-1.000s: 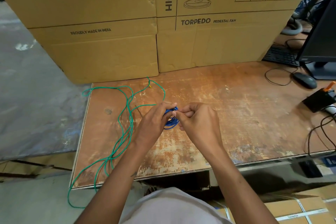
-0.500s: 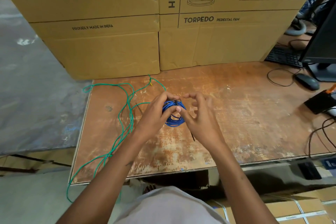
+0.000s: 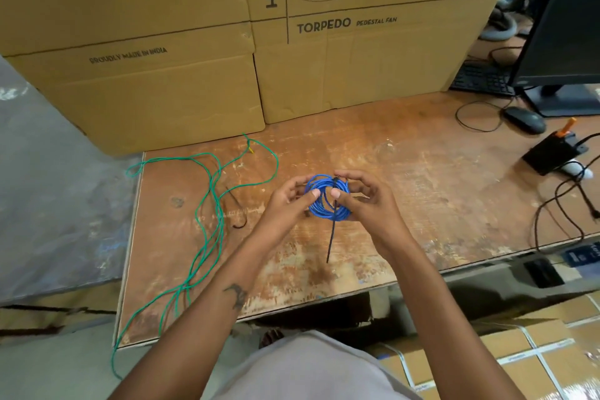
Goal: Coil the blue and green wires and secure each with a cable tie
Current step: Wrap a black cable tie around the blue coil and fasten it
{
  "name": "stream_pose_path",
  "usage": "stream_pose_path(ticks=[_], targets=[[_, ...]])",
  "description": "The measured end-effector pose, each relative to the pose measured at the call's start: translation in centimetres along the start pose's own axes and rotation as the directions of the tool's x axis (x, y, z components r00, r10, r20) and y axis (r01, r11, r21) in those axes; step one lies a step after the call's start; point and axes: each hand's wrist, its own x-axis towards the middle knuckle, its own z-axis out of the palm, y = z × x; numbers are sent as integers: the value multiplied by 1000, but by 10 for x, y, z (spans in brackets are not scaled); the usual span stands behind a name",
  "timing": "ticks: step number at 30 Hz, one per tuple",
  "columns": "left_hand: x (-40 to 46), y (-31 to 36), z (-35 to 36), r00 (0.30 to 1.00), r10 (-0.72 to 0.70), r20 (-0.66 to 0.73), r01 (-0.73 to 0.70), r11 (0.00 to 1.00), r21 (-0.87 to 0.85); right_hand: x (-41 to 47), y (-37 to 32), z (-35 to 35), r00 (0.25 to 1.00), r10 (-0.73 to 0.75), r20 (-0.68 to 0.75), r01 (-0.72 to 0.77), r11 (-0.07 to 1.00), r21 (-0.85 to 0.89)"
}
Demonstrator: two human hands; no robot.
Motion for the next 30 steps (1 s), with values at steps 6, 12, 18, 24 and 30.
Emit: stream_pose_path(ticks=[6, 12, 18, 24, 30], targets=[[31, -32, 41, 962, -265, -63, 242, 938, -250, 19, 50, -22, 968, 148, -204, -120, 982, 145], [70, -60, 90, 957, -290, -10, 279, 929, -244, 42, 77, -75, 916, 210, -342, -155, 971, 183], [87, -68, 137, 971, -241, 3, 240, 964, -112, 79, 88, -133, 951, -7, -309, -59, 977, -204], [99, -71, 170, 980, -199, -29, 199, 980, -15, 111, 83, -162, 969, -21, -246, -91, 895, -437], [103, -76, 175, 971, -234, -41, 237, 969, 71, 116, 89, -167, 958, -117, -262, -93, 737, -669]])
